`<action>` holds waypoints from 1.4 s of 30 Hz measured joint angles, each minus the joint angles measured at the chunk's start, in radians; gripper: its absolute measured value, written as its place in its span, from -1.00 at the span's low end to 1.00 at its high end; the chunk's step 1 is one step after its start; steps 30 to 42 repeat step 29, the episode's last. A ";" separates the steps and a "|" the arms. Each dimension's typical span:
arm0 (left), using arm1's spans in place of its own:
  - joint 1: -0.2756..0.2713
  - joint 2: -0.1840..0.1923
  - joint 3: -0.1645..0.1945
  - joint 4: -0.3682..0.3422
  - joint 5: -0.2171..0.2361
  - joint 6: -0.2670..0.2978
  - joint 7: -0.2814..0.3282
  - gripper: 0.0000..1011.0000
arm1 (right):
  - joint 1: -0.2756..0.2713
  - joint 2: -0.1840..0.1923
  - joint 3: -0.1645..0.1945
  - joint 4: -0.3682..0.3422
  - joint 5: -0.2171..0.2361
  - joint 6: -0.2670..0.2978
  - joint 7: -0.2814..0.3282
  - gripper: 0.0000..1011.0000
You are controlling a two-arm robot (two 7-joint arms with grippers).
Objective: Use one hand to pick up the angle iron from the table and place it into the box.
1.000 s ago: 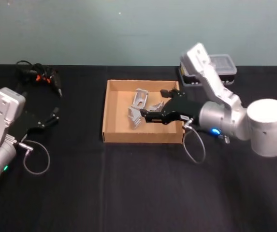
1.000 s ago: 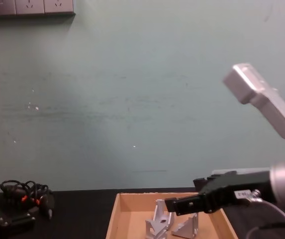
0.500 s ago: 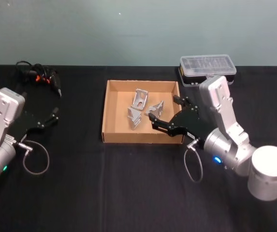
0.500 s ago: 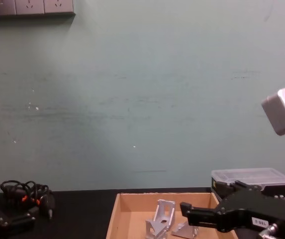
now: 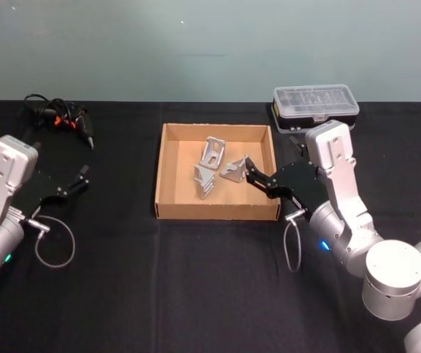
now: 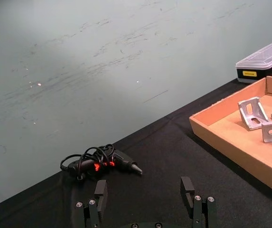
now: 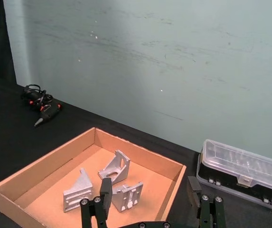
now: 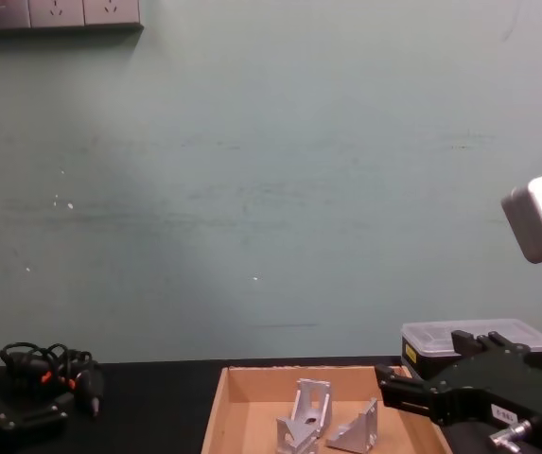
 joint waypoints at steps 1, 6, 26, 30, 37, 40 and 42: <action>0.000 0.000 0.000 0.000 0.000 0.000 0.000 1.00 | 0.000 0.001 0.000 0.000 0.000 0.000 0.000 0.99; 0.000 0.000 0.000 0.000 0.000 0.000 0.000 1.00 | 0.000 0.002 -0.002 -0.001 0.000 0.000 0.000 0.99; 0.000 0.000 0.000 0.000 0.000 0.000 0.000 1.00 | 0.001 0.006 -0.006 -0.003 0.002 0.000 0.003 0.99; 0.000 0.000 0.000 0.000 0.000 0.000 0.000 1.00 | 0.001 0.006 -0.006 -0.004 0.002 0.000 0.003 0.99; 0.000 0.000 0.000 0.000 0.000 0.000 0.000 1.00 | 0.001 0.006 -0.006 -0.004 0.002 0.000 0.003 0.99; 0.000 0.000 0.000 0.000 0.000 0.000 0.000 1.00 | 0.001 0.006 -0.006 -0.004 0.002 0.000 0.003 0.99; 0.000 0.000 0.000 0.000 0.000 0.000 0.000 1.00 | 0.001 0.006 -0.006 -0.004 0.002 0.000 0.003 0.99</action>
